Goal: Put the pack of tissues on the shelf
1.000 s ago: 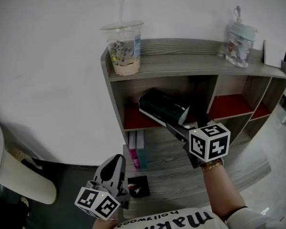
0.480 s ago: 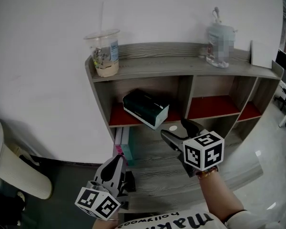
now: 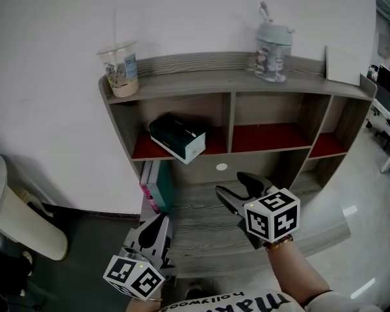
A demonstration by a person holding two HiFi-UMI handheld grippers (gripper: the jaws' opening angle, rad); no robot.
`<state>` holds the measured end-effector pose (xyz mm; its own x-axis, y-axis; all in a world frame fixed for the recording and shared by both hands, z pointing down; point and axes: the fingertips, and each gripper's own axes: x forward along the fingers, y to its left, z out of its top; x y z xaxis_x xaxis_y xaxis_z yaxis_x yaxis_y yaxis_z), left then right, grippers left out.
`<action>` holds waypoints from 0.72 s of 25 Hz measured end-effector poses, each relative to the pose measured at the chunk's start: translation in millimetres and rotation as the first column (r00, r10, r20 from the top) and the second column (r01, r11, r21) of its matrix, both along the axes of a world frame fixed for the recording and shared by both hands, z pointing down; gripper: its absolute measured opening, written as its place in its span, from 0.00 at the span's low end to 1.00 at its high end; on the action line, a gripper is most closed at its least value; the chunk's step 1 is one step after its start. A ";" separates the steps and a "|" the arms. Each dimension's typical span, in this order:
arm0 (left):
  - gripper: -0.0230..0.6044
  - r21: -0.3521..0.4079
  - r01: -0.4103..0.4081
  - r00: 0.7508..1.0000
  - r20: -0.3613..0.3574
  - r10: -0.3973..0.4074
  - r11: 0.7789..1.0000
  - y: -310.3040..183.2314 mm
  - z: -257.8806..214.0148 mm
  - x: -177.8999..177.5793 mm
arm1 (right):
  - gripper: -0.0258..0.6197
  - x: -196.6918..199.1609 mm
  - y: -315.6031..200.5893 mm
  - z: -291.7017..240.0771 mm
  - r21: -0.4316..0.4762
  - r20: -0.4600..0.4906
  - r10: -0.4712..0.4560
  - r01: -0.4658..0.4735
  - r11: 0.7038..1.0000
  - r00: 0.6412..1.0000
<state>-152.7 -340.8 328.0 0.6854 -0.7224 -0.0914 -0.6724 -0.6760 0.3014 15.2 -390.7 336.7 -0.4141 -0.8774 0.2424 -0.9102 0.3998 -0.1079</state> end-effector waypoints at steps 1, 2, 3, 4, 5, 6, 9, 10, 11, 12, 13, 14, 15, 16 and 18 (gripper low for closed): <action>0.07 -0.003 -0.002 1.000 0.003 0.002 1.000 5.9 1.2 4.9 | 0.49 1.4 6.2 1.3 0.002 -0.004 -0.009 0.009 1.000 1.000; 0.07 -0.006 -0.003 1.000 0.004 0.003 1.000 11.7 2.5 9.5 | 0.49 2.6 12.5 2.6 0.005 -0.011 -0.018 0.018 1.000 1.000; 0.07 -0.009 -0.003 1.000 0.004 0.003 1.000 17.6 4.0 13.5 | 0.47 3.6 18.5 3.8 0.009 -0.022 -0.027 0.027 1.000 0.999; 0.07 -0.012 -0.003 1.000 0.003 0.003 1.000 23.6 5.5 17.1 | 0.45 4.4 24.2 4.8 0.015 -0.036 -0.036 0.036 0.999 0.999; 0.07 -0.016 -0.003 1.000 0.003 0.003 1.000 29.9 6.9 20.4 | 0.42 5.2 29.7 5.6 0.022 -0.053 -0.044 0.046 0.999 0.998; 0.07 -0.017 -0.004 1.000 0.004 0.004 1.000 36.0 8.0 23.6 | 0.41 6.2 35.2 6.0 0.028 -0.068 -0.052 0.054 0.998 0.996; 0.07 -0.016 -0.002 1.000 -0.001 0.002 1.000 50.4 7.5 30.3 | 0.35 7.7 50.3 4.8 0.043 -0.071 -0.080 0.083 0.996 0.994; 0.07 -0.016 0.001 1.000 -0.005 -0.001 1.000 54.1 6.9 31.8 | 0.34 7.7 54.5 4.5 0.046 -0.063 -0.089 0.092 0.995 0.994; 0.07 -0.015 0.002 1.000 -0.008 -0.002 1.000 57.7 6.4 33.4 | 0.33 8.1 58.4 4.3 0.049 -0.057 -0.095 0.098 0.994 0.994; 0.07 -0.014 0.003 1.000 -0.009 -0.003 1.000 61.2 6.1 35.1 | 0.29 8.8 62.0 3.9 0.051 -0.053 -0.098 0.101 0.994 0.994; 0.07 -0.012 0.004 1.000 -0.007 -0.004 1.000 64.2 5.8 36.9 | 0.26 9.8 65.2 3.2 0.055 -0.049 -0.101 0.103 0.993 0.994; 0.07 -0.010 0.005 1.000 -0.006 -0.005 1.000 66.8 5.4 38.7 | 0.24 10.8 67.9 2.1 0.060 -0.046 -0.103 0.106 0.993 0.994; 0.07 -0.009 0.006 1.000 -0.006 -0.006 1.000 68.8 4.8 40.4 | 0.23 11.9 70.1 0.6 0.065 -0.043 -0.106 0.108 0.992 0.993; 0.07 -0.007 0.006 1.000 -0.006 -0.006 1.000 70.6 3.9 42.0 | 0.23 13.2 71.9 -1.2 0.072 -0.041 -0.107 0.110 0.991 0.993; 0.07 -0.001 0.008 1.000 -0.005 -0.008 1.000 73.6 1.0 45.0 | 0.22 15.8 75.0 -4.5 0.083 -0.036 -0.109 0.112 0.990 0.993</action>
